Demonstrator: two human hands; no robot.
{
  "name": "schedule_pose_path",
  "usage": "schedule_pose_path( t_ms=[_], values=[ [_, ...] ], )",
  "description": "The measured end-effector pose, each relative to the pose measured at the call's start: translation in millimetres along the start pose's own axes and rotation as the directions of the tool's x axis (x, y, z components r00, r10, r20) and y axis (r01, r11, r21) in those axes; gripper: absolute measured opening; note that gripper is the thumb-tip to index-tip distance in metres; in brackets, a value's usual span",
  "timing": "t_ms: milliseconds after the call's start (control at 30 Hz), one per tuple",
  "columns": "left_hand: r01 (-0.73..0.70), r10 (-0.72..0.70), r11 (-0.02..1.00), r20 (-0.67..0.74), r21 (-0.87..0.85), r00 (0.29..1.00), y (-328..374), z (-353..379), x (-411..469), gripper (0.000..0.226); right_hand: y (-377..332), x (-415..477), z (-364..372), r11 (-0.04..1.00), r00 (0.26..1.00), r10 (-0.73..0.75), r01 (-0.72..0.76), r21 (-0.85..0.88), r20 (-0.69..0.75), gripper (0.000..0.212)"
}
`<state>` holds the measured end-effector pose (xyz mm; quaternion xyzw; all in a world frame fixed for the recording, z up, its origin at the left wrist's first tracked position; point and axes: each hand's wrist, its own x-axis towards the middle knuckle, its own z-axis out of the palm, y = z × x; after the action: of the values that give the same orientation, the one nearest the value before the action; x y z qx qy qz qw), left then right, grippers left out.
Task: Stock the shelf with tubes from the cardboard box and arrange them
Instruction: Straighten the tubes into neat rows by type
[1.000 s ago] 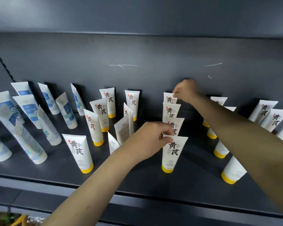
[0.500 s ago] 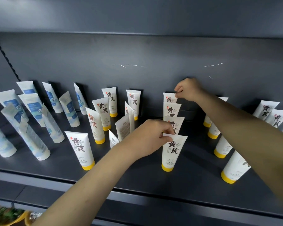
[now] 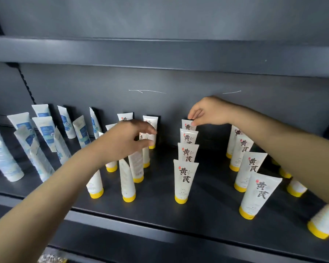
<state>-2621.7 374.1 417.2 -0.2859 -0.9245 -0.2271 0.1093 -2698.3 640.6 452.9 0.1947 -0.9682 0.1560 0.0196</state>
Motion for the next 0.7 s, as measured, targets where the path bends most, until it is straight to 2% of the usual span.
schedule_pose_path(
  t_ms=[167, 333, 467, 700],
  values=[
    [0.128, -0.13, 0.991, 0.056, 0.033, 0.99, -8, -21, -14, 0.026, -15, -10, -6, 0.994, 0.996, -0.086, 0.084, 0.072, 0.023, 0.024],
    [0.187, -0.197, 0.979, 0.144, 0.082, 0.97, -18, -23, -40, 0.03, -34, -18, 8, 0.977, 0.985, -0.162, 0.151, 0.147, 0.064, 0.026],
    [0.167, -0.178, 0.984, 0.223, 0.067, 0.958, -24, -22, -54, 0.029, -54, -16, 22, 0.964, 0.971, -0.209, 0.186, 0.19, 0.113, 0.028],
    [0.101, -0.104, 0.995, 0.246, 0.026, 0.964, -59, -24, -54, 0.028, -98, 7, 38, 0.955, 0.95, -0.255, 0.218, 0.201, 0.18, 0.03]
  ],
)
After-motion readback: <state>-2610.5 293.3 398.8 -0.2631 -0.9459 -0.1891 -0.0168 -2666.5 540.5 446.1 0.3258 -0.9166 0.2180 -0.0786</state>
